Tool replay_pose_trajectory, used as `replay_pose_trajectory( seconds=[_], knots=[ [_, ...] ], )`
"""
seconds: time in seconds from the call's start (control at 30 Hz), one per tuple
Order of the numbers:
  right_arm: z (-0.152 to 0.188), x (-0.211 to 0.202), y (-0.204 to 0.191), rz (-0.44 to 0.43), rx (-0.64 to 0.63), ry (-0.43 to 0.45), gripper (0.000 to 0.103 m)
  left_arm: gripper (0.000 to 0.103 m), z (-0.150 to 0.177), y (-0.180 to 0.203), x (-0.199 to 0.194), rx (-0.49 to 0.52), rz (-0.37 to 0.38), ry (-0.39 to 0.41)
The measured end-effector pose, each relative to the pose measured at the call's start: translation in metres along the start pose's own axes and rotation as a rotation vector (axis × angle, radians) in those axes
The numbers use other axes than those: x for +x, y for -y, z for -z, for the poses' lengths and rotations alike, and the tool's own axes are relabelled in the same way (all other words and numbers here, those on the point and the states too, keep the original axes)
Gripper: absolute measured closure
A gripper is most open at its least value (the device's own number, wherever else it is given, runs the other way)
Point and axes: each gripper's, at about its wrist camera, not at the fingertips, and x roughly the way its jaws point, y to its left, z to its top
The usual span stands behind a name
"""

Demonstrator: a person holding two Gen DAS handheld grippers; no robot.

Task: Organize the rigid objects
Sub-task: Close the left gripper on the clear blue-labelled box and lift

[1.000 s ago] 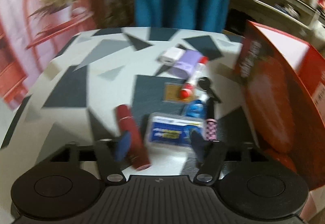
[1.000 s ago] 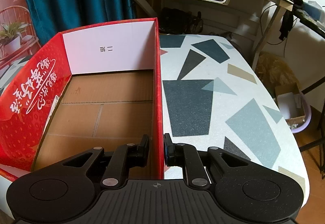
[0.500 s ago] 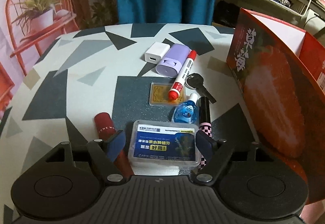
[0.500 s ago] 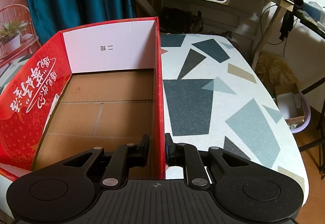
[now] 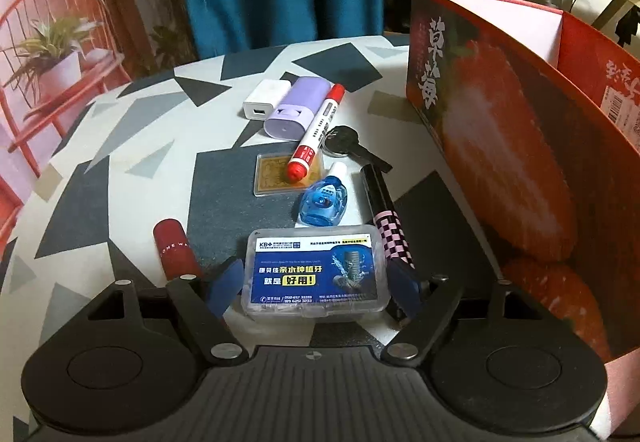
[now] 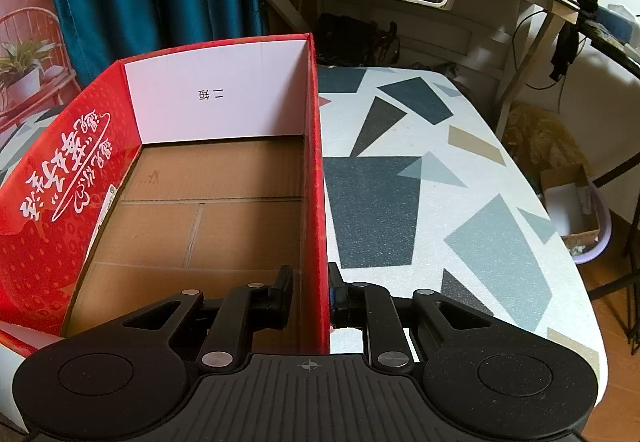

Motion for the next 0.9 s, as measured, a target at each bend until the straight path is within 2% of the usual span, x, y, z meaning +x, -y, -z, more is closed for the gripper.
replay_pose_trajectory(
  seconds=[0.1, 0.23, 0.47, 0.77, 0.9],
  knots=[
    [0.0, 0.0, -0.002, 0.0, -0.005, 0.0, 0.081, 0.023, 0.003, -0.002, -0.004, -0.057, 0.015, 0.016],
    [0.0, -0.001, -0.004, 0.001, -0.014, 0.003, 0.081, 0.021, 0.006, -0.003, -0.001, -0.061, 0.014, 0.023],
    [0.001, -0.001, 0.001, 0.009, -0.012, 0.007, 0.092, 0.022, 0.004, -0.005, 0.002, -0.084, 0.02, 0.007],
    [0.001, -0.001, 0.002, 0.006, -0.009, 0.009, 0.092, 0.023, 0.002, -0.007, -0.009, -0.081, 0.015, 0.03],
    [0.001, -0.002, 0.003, 0.004, -0.009, 0.01, 0.092, 0.022, 0.005, -0.004, -0.004, -0.053, 0.014, -0.014]
  ],
)
